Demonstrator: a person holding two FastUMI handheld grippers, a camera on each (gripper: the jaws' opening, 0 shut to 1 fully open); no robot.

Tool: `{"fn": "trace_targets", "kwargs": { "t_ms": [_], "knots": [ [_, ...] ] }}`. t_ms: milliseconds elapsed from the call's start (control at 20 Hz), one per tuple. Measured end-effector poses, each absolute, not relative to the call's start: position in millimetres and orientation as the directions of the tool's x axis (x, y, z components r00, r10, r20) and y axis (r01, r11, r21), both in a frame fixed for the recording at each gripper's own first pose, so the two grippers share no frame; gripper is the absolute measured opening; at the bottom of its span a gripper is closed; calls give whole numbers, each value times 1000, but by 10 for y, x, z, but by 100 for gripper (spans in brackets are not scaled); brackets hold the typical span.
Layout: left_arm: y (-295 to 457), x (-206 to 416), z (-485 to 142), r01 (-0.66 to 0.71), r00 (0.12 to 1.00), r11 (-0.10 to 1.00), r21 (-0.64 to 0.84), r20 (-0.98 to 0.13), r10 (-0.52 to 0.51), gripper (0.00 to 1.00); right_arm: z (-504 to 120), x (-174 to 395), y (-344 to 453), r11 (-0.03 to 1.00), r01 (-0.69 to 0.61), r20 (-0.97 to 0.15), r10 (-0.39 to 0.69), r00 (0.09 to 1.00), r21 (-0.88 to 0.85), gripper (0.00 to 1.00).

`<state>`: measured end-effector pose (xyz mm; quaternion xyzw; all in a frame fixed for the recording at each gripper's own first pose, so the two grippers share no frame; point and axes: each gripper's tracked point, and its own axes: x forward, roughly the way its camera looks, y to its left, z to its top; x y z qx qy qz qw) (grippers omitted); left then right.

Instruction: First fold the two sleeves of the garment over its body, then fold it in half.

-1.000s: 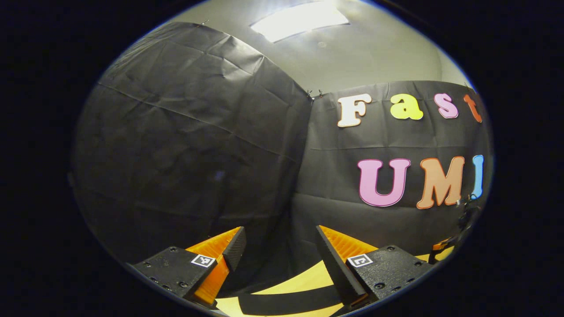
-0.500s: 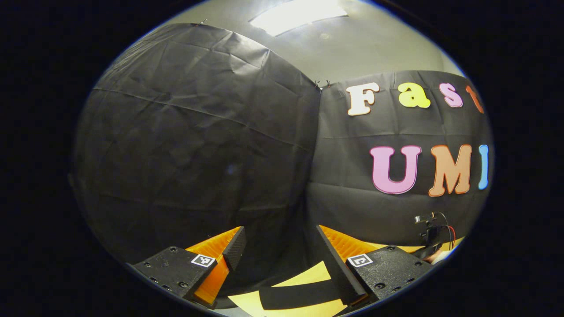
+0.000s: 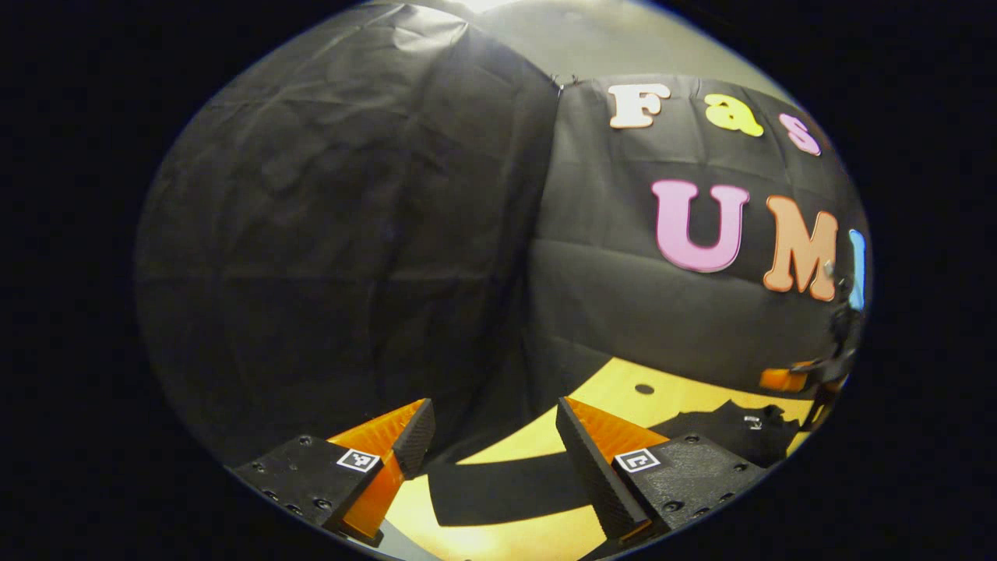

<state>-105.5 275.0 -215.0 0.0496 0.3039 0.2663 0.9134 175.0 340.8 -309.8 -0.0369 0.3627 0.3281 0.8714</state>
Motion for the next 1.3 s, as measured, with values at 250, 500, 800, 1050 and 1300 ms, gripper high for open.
{"fn": "trace_targets", "kwargs": {
  "t_ms": [250,500,800,1050,1300],
  "knots": [
    [2821,-1306,-3270,-425,485,847,319,-709,511,94,-2426,1746,2459,854,-499,-576,484,659,147,100],
    [2889,-1416,-3525,-425,296,828,367,-808,510,96,-2030,1600,1509,933,-338,-546,350,761,127,100],
    [2873,-1070,-3166,-431,352,818,380,-765,540,95,-1734,1327,715,977,-170,-517,213,829,131,97],
    [2748,-1053,-3389,-384,371,859,338,-796,479,79,-1738,1148,352,990,-117,-549,143,824,83,98],
    [2558,-932,-3419,-313,364,882,352,-814,454,11,-1713,1049,100,995,-65,-556,100,825,81,98]
  ]
}}
